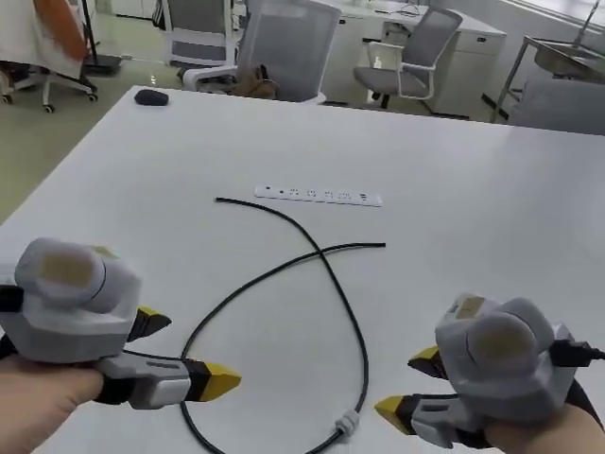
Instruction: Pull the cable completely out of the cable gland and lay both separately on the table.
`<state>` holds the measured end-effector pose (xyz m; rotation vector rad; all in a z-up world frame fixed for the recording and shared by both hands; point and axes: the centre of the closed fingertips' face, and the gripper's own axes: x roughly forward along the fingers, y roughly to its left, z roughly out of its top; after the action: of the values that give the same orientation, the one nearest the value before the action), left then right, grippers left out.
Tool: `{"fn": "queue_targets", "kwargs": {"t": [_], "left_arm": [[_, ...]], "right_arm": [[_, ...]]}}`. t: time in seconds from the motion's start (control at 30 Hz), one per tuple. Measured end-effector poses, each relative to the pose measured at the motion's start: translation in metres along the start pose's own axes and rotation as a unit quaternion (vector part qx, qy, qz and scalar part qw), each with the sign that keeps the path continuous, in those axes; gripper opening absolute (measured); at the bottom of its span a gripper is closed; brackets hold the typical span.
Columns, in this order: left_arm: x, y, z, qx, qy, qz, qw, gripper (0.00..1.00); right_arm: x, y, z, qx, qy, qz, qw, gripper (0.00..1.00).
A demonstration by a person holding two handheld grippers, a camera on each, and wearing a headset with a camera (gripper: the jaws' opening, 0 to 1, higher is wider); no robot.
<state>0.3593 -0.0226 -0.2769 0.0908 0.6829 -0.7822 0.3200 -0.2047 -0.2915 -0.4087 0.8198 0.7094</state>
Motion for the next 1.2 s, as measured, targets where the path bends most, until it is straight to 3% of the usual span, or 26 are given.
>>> {"fn": "queue_targets", "kwargs": {"t": [0.07,0.2,0.3,0.47,0.57,0.63,0.73,0.8,0.93,1.0,1.1,1.2], "left_arm": [[0.007,-0.007,0.002,0.014,0.010,-0.013,0.9998,0.71],[0.019,-0.019,0.009,0.026,0.012,-0.032,0.9991,0.71],[0.028,-0.027,0.014,0.055,0.015,-0.039,0.9976,0.67],[0.046,-0.049,0.010,0.068,0.040,-0.076,0.9940,0.68],[0.058,-0.062,0.008,0.085,0.053,-0.092,0.9907,0.68],[0.067,-0.070,0.005,0.089,0.060,-0.107,0.9884,0.67],[0.080,-0.081,0.000,0.087,0.076,-0.123,0.9856,0.63],[0.088,-0.086,-0.004,0.085,0.085,-0.129,0.9842,0.61],[0.107,-0.095,-0.015,0.104,0.108,-0.146,0.9778,0.56],[0.115,-0.099,-0.021,0.110,0.118,-0.151,0.9752,0.52],[0.126,-0.102,-0.028,0.110,0.127,-0.160,0.9727,0.48],[0.136,-0.101,-0.042,0.121,0.154,-0.156,0.9681,0.46]], "right_arm": [[-0.010,-0.004,0.000,0.008,-0.009,-0.002,0.9999,0.39],[-0.021,-0.009,-0.008,0.001,0.004,-0.018,0.9998,0.39],[-0.024,-0.010,-0.017,-0.007,0.015,-0.032,0.9993,0.38],[-0.026,-0.017,-0.026,-0.010,0.022,-0.057,0.9981,0.37],[-0.025,-0.019,-0.027,0.022,0.011,-0.052,0.9984,0.38],[-0.023,-0.020,-0.029,0.016,0.011,-0.054,0.9983,0.37],[-0.020,-0.020,-0.048,0.020,0.036,-0.058,0.9974,0.37],[-0.018,-0.016,-0.053,0.027,0.036,-0.055,0.9975,0.37],[-0.015,-0.015,-0.056,0.024,0.037,-0.060,0.9972,0.36],[-0.012,-0.011,-0.061,0.014,0.050,-0.048,0.9975,0.38],[-0.011,-0.010,-0.060,0.016,0.045,-0.043,0.9979,0.38],[-0.007,-0.009,-0.061,0.033,0.039,-0.032,0.9982,0.39]]}}
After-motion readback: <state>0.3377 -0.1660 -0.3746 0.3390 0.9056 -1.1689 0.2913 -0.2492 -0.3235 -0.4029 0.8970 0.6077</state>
